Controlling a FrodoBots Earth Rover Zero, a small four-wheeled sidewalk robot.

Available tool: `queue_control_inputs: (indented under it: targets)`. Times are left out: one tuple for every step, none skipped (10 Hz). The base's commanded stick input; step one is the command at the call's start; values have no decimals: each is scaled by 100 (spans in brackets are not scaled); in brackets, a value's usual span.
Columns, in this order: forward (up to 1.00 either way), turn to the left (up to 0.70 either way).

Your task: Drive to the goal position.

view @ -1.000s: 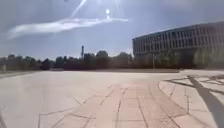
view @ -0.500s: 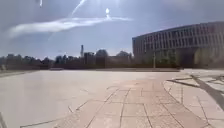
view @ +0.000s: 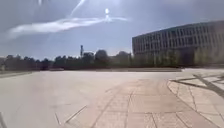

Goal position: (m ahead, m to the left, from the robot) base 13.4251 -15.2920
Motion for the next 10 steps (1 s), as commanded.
queue_control_inputs:
  targets:
    - [70,0]
    - [70,-1]
    - [70,-1]
    - [70,-1]
    - [70,-1]
    - [70,-1]
    - [70,-1]
    - [70,-1]
    - [70,-1]
    - [70,-1]
